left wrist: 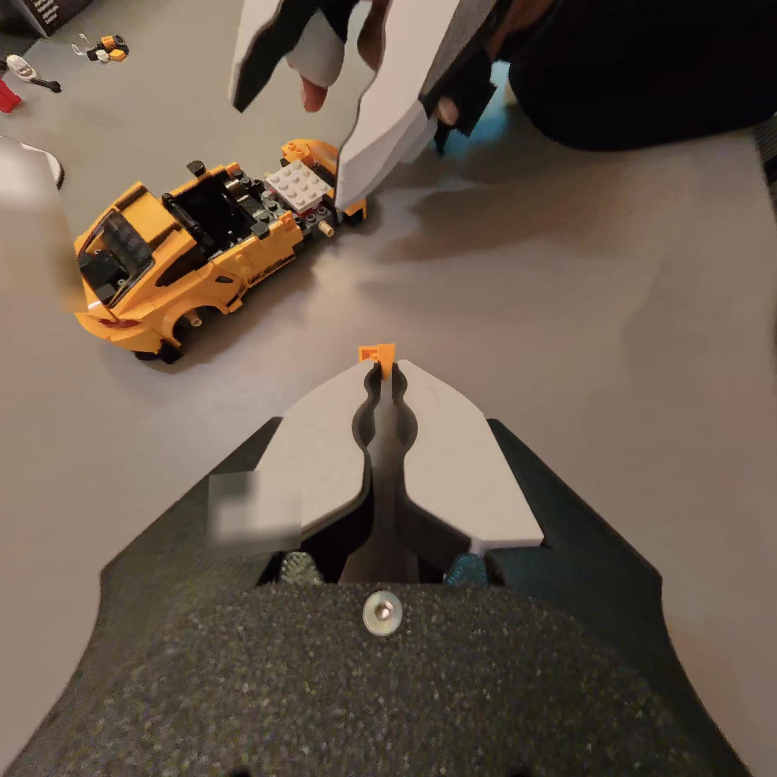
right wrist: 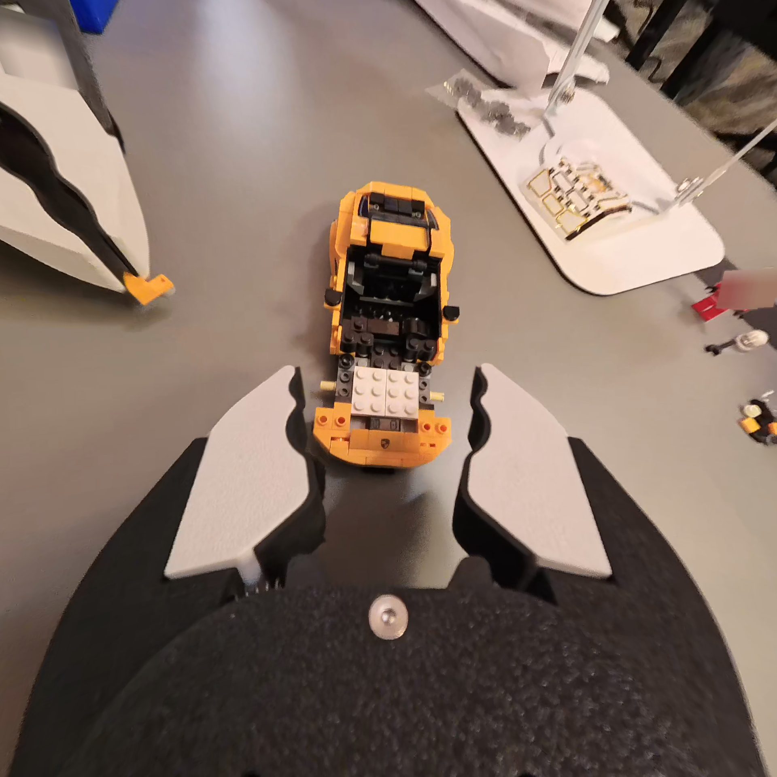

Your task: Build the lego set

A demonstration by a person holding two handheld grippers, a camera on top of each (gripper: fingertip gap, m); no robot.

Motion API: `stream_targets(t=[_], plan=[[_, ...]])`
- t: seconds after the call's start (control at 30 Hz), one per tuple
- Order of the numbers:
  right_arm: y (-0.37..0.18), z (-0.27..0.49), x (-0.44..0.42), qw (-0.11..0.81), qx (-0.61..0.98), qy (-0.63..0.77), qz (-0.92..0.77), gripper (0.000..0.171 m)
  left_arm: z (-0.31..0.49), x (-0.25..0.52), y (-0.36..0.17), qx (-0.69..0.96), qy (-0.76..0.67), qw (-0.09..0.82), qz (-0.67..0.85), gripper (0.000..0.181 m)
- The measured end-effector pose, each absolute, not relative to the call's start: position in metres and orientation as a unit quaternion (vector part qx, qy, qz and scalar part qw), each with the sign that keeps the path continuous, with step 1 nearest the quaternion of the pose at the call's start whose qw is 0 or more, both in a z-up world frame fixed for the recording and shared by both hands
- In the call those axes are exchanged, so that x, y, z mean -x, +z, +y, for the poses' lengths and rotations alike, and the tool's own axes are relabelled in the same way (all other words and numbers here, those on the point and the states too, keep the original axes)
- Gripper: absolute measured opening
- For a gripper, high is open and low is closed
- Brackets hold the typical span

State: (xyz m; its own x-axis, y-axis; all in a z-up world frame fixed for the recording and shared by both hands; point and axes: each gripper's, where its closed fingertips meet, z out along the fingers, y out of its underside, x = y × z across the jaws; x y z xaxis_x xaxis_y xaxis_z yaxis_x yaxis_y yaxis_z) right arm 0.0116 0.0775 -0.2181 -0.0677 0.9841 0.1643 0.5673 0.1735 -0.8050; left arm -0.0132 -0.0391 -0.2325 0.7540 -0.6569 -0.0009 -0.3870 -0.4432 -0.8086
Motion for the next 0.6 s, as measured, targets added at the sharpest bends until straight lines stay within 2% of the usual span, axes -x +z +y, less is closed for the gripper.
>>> stream_targets(t=[0.13, 0.33, 0.37, 0.6], plan=[[-0.235, 0.079, -0.016, 0.335, 0.595, 0.255, -0.685, 0.082, -0.041, 0.01, -0.229, 0.83, -0.186, 0.429, 0.304, 0.005], [-0.245, 0.08, -0.017, 0.326, 0.602, 0.237, -0.689, 0.071, -0.041, 0.007, -0.225, 0.824, -0.2, 0.435, 0.303, 0.005], [-0.245, 0.077, -0.017, 0.325, 0.595, 0.24, -0.695, 0.063, -0.041, 0.007, -0.225, 0.824, -0.199, 0.436, 0.302, 0.005], [-0.245, 0.047, -0.018, 0.302, 0.531, 0.264, -0.746, 0.063, -0.042, 0.004, -0.22, 0.815, -0.21, 0.446, 0.304, 0.004]])
